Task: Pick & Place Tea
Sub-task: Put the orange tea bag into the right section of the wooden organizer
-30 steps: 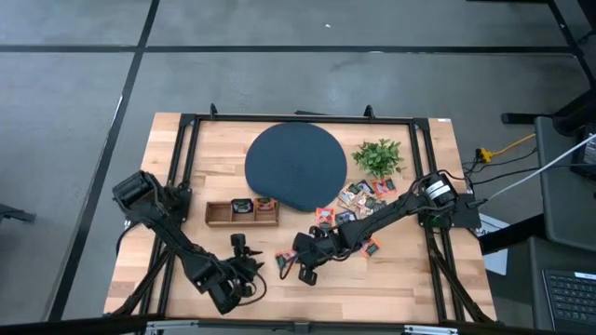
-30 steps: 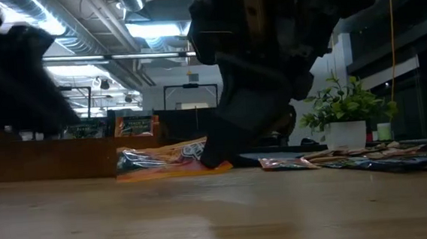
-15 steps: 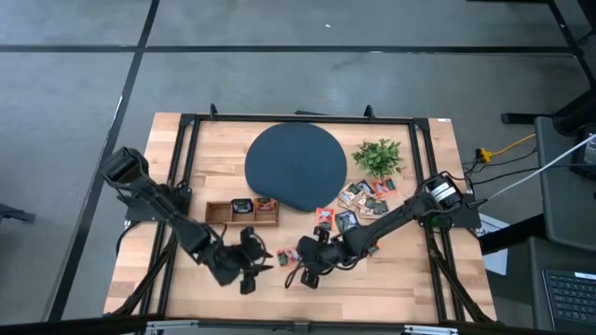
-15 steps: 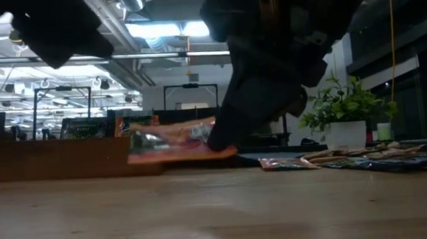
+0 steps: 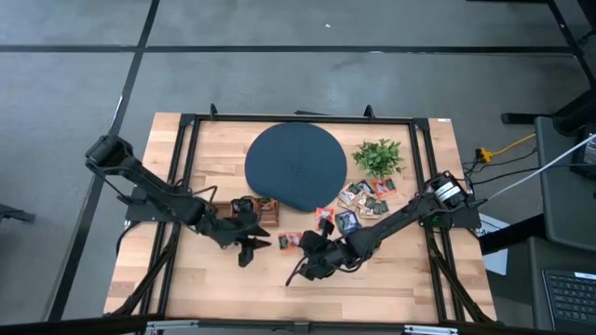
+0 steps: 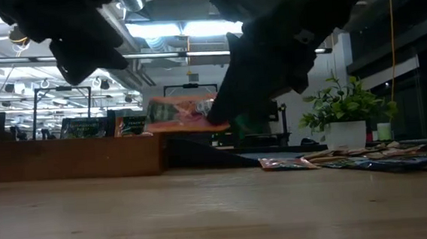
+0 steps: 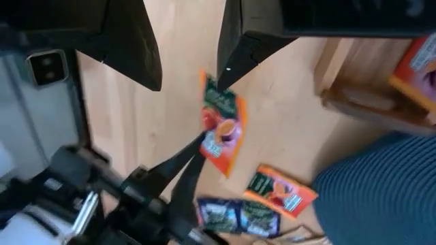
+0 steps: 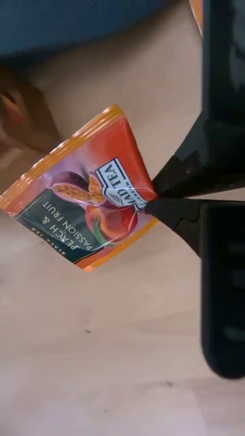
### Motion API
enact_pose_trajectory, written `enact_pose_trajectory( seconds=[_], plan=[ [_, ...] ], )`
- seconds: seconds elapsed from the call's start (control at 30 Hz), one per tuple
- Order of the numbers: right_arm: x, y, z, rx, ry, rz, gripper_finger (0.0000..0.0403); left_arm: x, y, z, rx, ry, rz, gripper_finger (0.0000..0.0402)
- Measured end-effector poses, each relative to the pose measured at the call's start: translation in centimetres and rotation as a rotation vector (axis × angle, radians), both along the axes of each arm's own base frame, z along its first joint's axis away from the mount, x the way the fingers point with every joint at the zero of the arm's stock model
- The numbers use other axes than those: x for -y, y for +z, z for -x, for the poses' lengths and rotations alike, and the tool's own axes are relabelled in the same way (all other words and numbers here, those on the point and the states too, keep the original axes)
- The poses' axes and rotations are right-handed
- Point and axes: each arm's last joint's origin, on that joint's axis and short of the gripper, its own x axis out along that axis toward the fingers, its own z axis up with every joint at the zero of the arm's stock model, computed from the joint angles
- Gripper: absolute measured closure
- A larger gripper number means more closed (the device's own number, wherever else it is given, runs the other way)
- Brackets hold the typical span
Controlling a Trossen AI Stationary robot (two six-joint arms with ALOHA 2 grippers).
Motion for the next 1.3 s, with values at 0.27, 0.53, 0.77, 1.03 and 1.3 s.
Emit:
enact_pose_trajectory(
  seconds=[0.27,0.53,0.77,1.03,1.3],
  plan=[
    [0.3,0.5,-0.5,0.084,-0.058,0.095,0.0397,-2.4,-0.7,-0.5,-0.023,0.109,0.108,0.0257],
    [0.4,0.7,-0.7,0.105,-0.052,0.136,0.0395,-3.3,-0.5,-1.1,0.009,0.137,0.127,0.0227],
    [0.3,0.9,-0.8,0.125,-0.049,0.158,0.0394,-3.5,-0.6,-1.0,-0.010,0.150,0.127,0.0202],
    [0.7,1.6,-1.7,0.202,-0.041,0.174,0.0394,-3.4,-0.5,-1.1,0.007,0.146,0.129,0.0207],
    [1.4,1.7,-2.0,0.202,-0.049,0.201,0.0393,-3.1,-0.5,-1.0,0.010,0.129,0.100,0.0248]
  ],
)
